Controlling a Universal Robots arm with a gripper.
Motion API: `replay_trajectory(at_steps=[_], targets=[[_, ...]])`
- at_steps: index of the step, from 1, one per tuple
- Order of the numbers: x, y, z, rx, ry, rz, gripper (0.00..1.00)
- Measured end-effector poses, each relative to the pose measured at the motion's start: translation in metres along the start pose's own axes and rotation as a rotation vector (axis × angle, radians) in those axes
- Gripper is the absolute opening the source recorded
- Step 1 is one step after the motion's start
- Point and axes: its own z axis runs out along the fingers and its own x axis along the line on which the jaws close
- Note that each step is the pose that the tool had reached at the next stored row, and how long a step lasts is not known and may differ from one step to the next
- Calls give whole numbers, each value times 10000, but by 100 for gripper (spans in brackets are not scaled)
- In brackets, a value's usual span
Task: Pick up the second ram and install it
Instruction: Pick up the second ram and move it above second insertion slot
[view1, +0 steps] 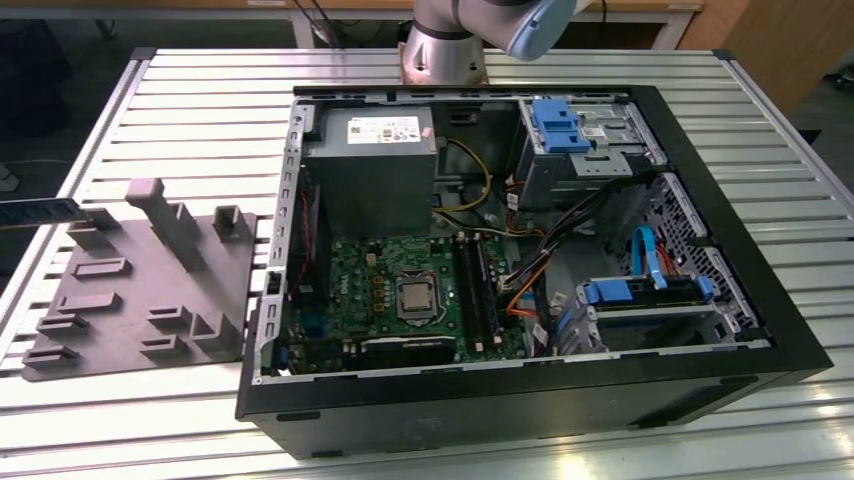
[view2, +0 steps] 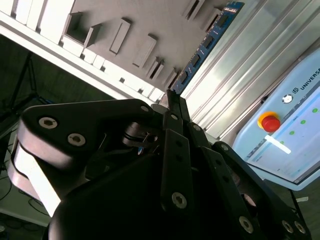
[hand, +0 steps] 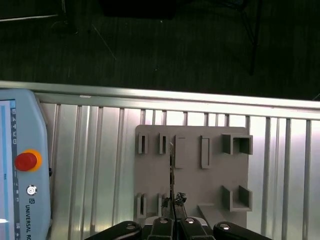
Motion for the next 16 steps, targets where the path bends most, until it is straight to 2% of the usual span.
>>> replay_trajectory(at_steps=[16], targets=[[-2,2,-73,3,-1,0,11]])
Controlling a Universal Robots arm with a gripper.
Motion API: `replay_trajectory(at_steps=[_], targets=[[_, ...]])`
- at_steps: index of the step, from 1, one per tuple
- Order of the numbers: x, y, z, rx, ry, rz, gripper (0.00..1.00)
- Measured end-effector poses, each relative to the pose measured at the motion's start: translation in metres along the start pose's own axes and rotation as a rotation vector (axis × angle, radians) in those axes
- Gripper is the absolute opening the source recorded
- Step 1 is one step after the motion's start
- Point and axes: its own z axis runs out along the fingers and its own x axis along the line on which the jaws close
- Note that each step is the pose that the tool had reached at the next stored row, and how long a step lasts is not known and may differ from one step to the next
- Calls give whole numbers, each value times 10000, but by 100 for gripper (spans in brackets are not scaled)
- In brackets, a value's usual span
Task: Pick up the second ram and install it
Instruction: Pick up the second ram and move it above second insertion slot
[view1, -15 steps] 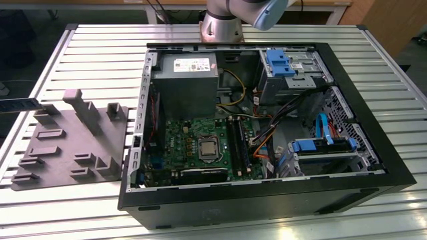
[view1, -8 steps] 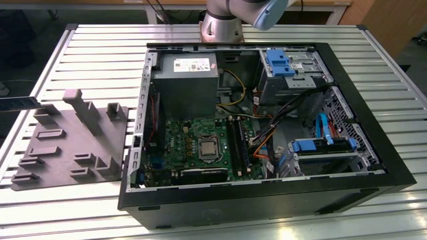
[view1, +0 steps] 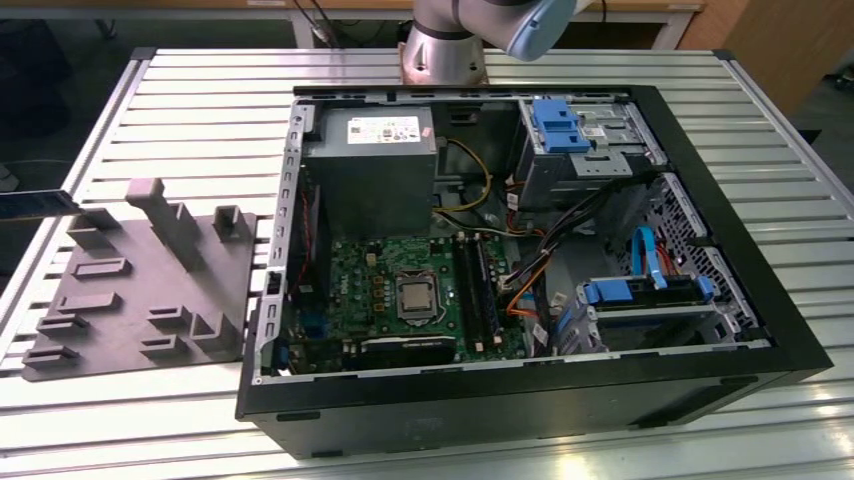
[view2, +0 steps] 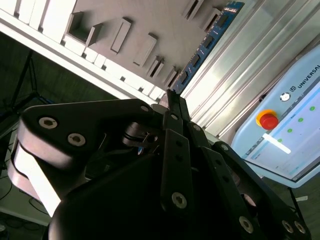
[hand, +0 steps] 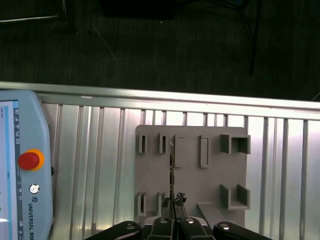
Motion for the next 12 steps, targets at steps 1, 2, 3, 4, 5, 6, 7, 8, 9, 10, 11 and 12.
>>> replay_trajectory(at_steps=[1,2,3,4,5,6,7,8,9,10,11,12], targets=[[0,0,-3,-1,0,0,11],[0,0,-5,-1,0,0,11],[0,0,-6,0,0,0,11],[0,0,-7,-1,0,0,11],[0,0,-7,-1,1,0,11],[0,0,-8,-1,1,0,11],[0,0,-8,-1,0,0,11],[0,0,-8,-1,1,0,11],[-1,-2,-9,-2,2,1,11],[-1,-7,-10,-3,2,1,11],[0,-14,-9,-2,1,0,11],[1,-22,-9,-1,1,-1,11]])
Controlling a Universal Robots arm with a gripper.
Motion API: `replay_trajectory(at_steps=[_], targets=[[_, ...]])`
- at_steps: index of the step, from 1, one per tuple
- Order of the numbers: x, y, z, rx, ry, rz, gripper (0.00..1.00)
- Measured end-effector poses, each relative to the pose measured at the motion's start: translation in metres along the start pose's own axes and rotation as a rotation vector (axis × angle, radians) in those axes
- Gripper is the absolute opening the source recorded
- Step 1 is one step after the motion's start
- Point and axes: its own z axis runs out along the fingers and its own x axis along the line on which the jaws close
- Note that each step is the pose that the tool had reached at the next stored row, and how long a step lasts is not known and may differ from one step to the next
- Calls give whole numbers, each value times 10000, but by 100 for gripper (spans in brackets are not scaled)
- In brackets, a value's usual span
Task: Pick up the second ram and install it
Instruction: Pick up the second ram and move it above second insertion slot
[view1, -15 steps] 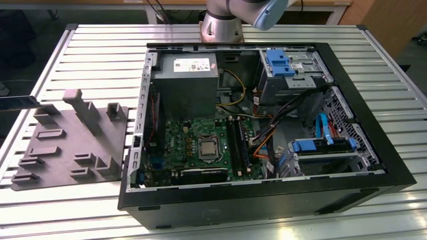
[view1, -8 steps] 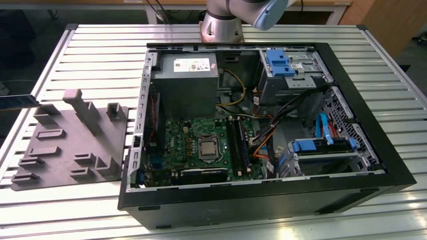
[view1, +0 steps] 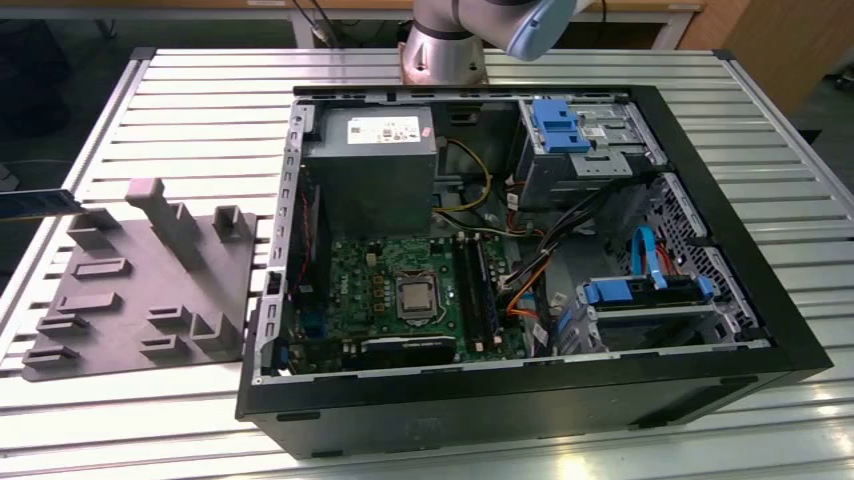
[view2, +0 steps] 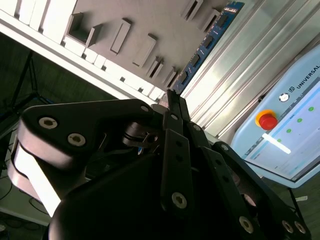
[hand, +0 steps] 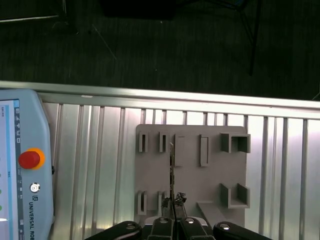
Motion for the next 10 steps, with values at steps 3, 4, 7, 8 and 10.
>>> replay_trajectory(at_steps=[3,4,7,8,10], targets=[[1,-28,0,0,0,1,11],[2,-40,0,1,-1,1,11],[3,-77,-2,-1,-1,1,11],[4,-90,-2,0,-1,1,11],[5,-114,-2,1,0,1,11]])
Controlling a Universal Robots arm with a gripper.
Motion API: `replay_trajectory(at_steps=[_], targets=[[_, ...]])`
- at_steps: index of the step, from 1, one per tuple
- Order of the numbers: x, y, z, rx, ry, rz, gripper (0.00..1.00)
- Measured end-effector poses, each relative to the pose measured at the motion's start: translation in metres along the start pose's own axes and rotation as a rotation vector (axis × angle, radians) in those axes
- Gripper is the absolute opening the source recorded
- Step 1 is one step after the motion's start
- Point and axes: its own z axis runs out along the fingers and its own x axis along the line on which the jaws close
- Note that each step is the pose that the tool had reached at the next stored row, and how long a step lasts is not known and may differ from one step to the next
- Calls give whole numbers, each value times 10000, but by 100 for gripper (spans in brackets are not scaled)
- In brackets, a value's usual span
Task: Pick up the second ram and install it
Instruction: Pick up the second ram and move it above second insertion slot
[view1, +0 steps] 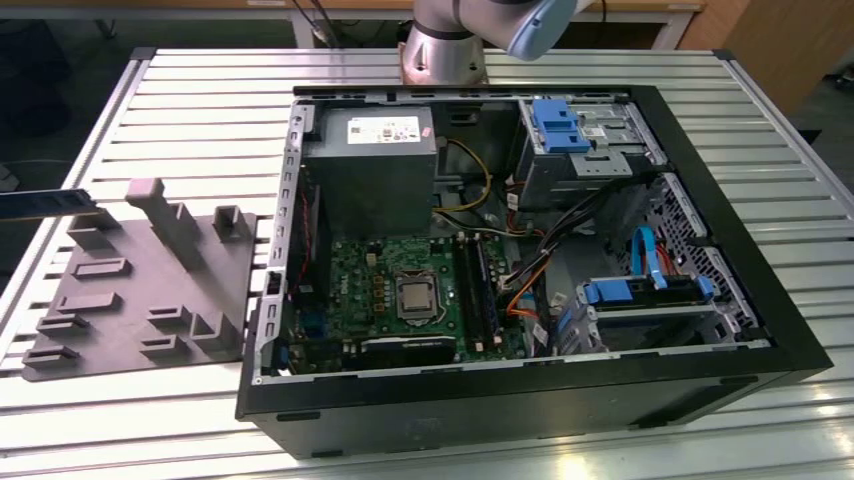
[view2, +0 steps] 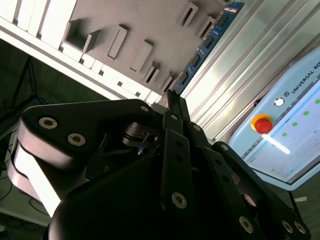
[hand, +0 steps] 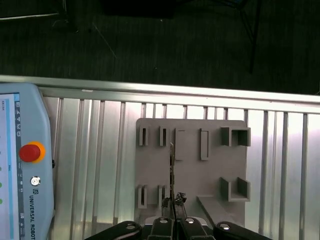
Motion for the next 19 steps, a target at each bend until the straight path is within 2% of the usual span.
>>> replay_trajectory(at_steps=[5,19], targets=[[2,-56,-2,-1,0,0,11],[7,-162,-5,0,0,0,11]])
